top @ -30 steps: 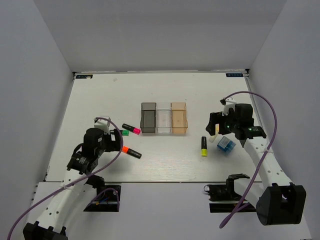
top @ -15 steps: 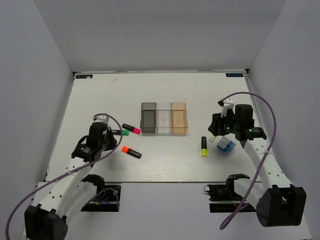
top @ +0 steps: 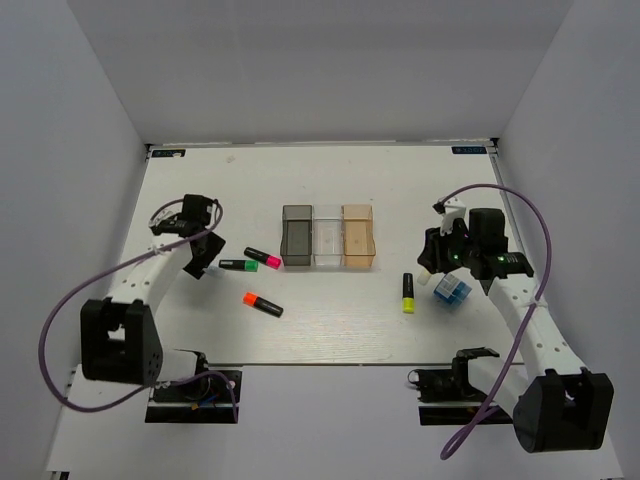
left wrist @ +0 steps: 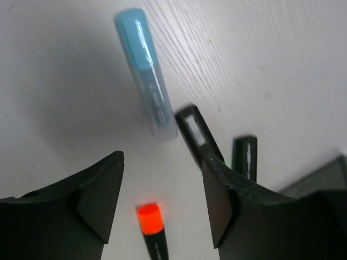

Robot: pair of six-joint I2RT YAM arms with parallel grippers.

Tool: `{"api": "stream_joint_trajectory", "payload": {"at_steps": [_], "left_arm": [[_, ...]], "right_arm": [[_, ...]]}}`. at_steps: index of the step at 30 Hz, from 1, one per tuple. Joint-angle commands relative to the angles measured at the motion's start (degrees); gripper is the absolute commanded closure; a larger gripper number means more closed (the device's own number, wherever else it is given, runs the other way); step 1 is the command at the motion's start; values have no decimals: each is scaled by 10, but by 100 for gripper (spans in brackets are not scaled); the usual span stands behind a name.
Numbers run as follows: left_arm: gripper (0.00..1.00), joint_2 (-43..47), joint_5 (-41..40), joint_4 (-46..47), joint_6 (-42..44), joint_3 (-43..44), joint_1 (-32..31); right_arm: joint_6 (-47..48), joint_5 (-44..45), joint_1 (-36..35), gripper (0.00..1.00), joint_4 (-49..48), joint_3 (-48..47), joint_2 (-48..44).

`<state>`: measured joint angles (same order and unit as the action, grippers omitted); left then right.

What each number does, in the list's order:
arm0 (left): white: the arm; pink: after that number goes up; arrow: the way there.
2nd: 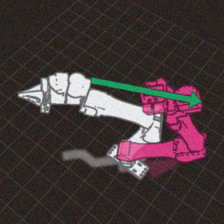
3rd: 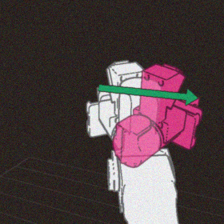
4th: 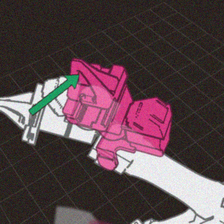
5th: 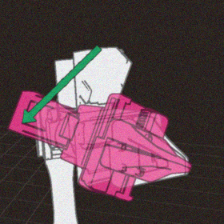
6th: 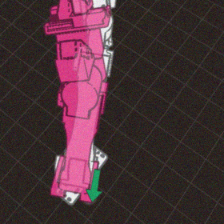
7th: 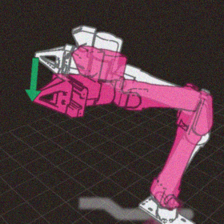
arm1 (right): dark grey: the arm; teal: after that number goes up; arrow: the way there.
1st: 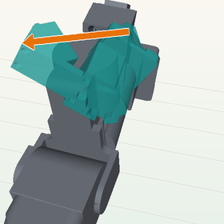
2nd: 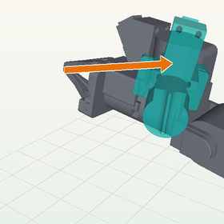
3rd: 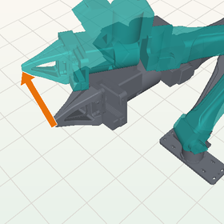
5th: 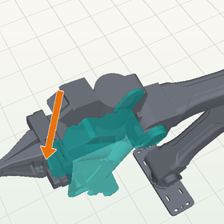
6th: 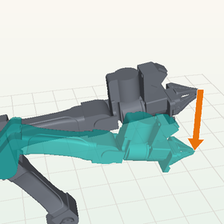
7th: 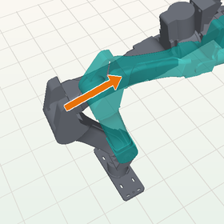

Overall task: Sort the stationery into containers
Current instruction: Pick up the pen from the center of the board.

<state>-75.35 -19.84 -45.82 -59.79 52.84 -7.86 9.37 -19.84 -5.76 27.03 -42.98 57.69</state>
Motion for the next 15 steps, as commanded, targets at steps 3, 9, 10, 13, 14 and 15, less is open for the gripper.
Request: {"api": "stream_joint_trajectory", "payload": {"at_steps": [3,9,10,13,14,15], "left_arm": [[30,-66,15,-19,-85,31,63],[30,-137,32,9,-81,25,74],[30,-140,40,14,-81,22,95],[30,-168,52,30,-78,21,102],[30,-183,55,34,-76,23,107],[30,-189,56,35,-74,28,106]], "right_arm": [[-4,0,-2,56,5,-24,-36],[-6,3,-1,54,7,-25,-46],[-5,4,-2,54,7,-25,-46],[-4,8,0,54,6,-25,-45],[-3,8,-1,54,7,-25,-43],[-3,8,-1,54,7,-25,-43]]}}
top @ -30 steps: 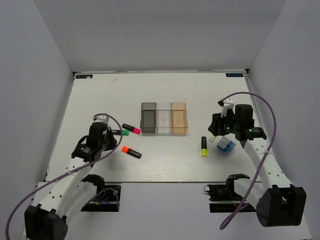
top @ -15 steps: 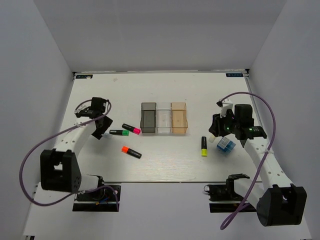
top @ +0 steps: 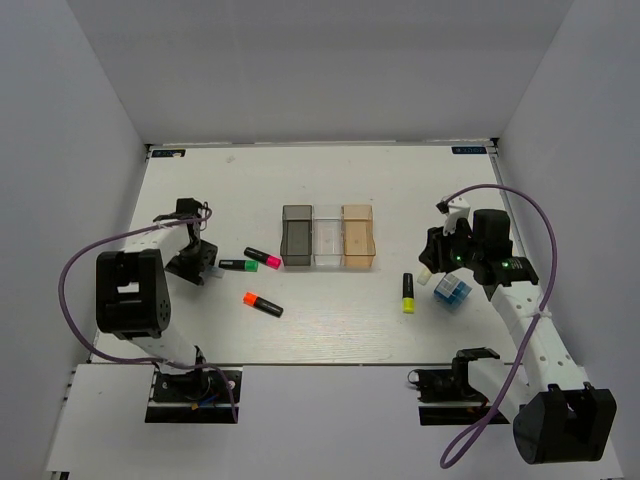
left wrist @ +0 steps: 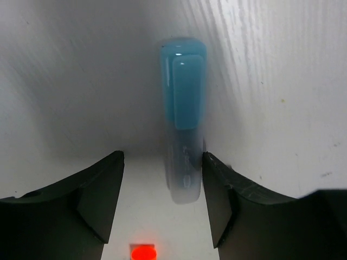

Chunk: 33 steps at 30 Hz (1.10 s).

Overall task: Sort the stationery into containers
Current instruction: Pick up the pen from the center of the board, then place the pen in the storage box.

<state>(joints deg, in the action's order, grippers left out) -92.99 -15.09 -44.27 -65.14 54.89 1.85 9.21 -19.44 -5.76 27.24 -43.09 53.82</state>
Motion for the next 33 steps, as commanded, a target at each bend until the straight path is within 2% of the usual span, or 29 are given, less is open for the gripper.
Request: {"api": "stream_joint_trajectory", "payload": {"at_steps": [1,6,10,11,13,14,15,16,17,18,19,20,21,22,23,24,26,28,29,30,32,33], "left_arm": [[30,-20,8,20,-21,8,11],[35,-54,-7,-1,-24,27,17],[53,-76,-10,-31,-20,44,18],[61,-77,-11,-31,-18,40,18],[69,-73,-12,-15,-10,12,18],[78,-65,-11,-4,-10,6,21],[83,-56,-6,1,-4,-10,25],[87,-46,-2,7,9,-16,25],[96,-38,1,13,20,-17,25],[100,-21,1,11,46,-14,20],[100,1,0,16,76,5,12],[100,13,-6,16,114,12,6],[100,45,-10,16,136,22,-16],[100,53,-13,22,196,55,-36],[100,61,-18,23,214,65,-46],[100,76,-20,23,230,79,-79],[100,86,-17,31,288,122,-100],[100,84,3,43,327,151,-146],[100,61,34,52,372,188,-186],[100,61,34,60,385,198,-186],[100,34,64,67,400,226,-216],[100,17,79,67,420,234,-224]], "right_arm": [[-2,4,-2,54,4,-23,-5],[-2,12,0,53,5,-23,-5],[-2,18,-1,53,4,-23,-6],[-2,19,0,53,4,-21,-6],[-2,18,0,53,4,-22,-5],[-2,19,-1,51,2,-22,-6],[-2,17,-2,45,4,-20,-5],[-1,15,0,31,3,-19,-3],[4,13,0,10,4,-20,-1],[8,0,-2,10,6,-21,1],[11,-3,-1,10,12,-23,11],[14,-6,-3,15,19,-26,15],[18,-22,0,28,24,-30,20],[23,-29,-1,44,29,-31,25],[26,-34,-10,70,32,-31,37],[28,-45,-3,76,35,-34,42],[35,-64,-3,88,56,-41,65],[39,-74,-6,90,74,-56,80],[45,-73,-7,75,90,-64,105],[45,-73,-7,75,90,-64,109],[48,-70,-9,53,103,-71,123],[46,-61,-8,49,103,-72,126]]}}
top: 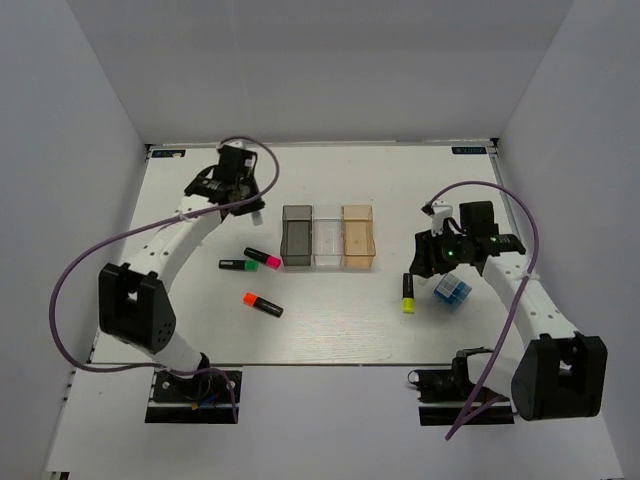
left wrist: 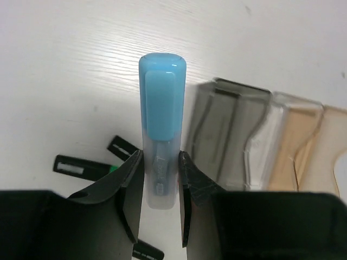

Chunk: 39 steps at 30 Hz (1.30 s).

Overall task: Sort the stationery into containers
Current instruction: Place the pen in the storage box.

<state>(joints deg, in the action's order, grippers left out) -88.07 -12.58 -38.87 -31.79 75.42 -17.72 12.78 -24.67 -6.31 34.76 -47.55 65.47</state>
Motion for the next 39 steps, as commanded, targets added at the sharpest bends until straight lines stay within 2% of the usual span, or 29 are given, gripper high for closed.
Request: {"api": "stream_joint_trajectory", "payload": {"at_steps": [1,5,7,16,24,26,30,33,34,39], "left_arm": [[100,-52,52,7,96,64,-42],[100,-106,79,8,156,118,-80],[100,-138,83,1,169,152,-85],[94,-211,111,-16,191,204,-99],[93,-196,103,6,176,135,-126],[85,-196,93,10,172,126,-131],[57,-203,90,10,165,127,-132],[44,-207,85,6,161,137,-134],[40,-206,84,5,161,141,-135],[34,-189,80,-6,160,159,-136]], "right_arm": [[6,-6,-5,44,33,-30,19],[-9,19,-9,44,38,-39,42],[-20,65,-12,44,25,-40,57],[-62,130,-23,44,7,-46,77],[-64,165,-20,42,-1,-46,82],[-65,174,-22,40,0,-46,88],[-77,196,-22,37,3,-54,102],[-98,224,-20,37,9,-70,117],[-104,232,-20,37,13,-73,125],[-153,245,-20,38,21,-98,138]]}}
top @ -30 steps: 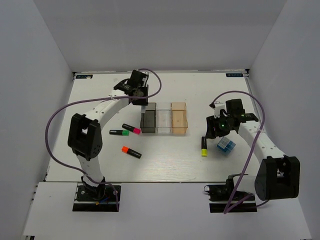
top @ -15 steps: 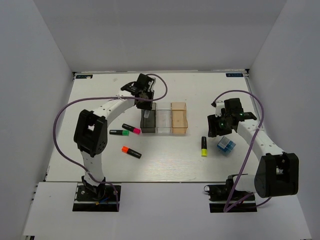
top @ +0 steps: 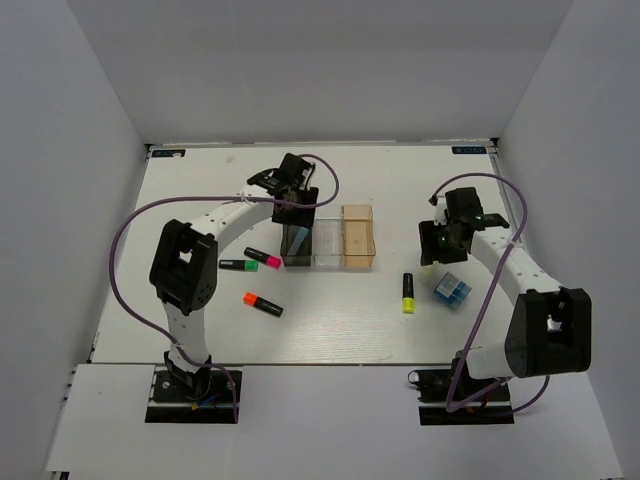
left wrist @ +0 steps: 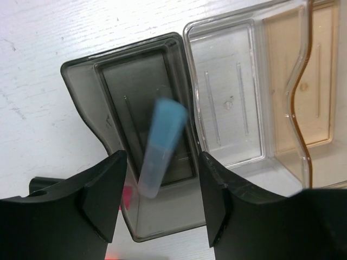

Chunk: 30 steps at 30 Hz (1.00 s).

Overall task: Sort the stationery into containers
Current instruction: Place the pen in the storage box, then pick up the pen from the center of the board.

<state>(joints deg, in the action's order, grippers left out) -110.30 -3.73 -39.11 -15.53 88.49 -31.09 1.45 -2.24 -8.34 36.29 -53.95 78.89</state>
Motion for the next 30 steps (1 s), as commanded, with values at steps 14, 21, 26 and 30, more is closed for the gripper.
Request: {"api": "stream_joint_trajectory", "payload": {"at_steps": [14,21,26,30], "left_arm": [[13,442,-22,21,-4,-351,-5],[0,576,-49,29,-12,-459,22],[0,575,-43,19,-15,-459,24],[0,573,-41,18,-17,-459,24]], "right_arm": [[-133,55,3,44,53,-113,142],[-150,79,2,43,55,-131,209],[-164,94,2,43,56,-129,233],[-174,106,4,43,40,-114,237]]}}
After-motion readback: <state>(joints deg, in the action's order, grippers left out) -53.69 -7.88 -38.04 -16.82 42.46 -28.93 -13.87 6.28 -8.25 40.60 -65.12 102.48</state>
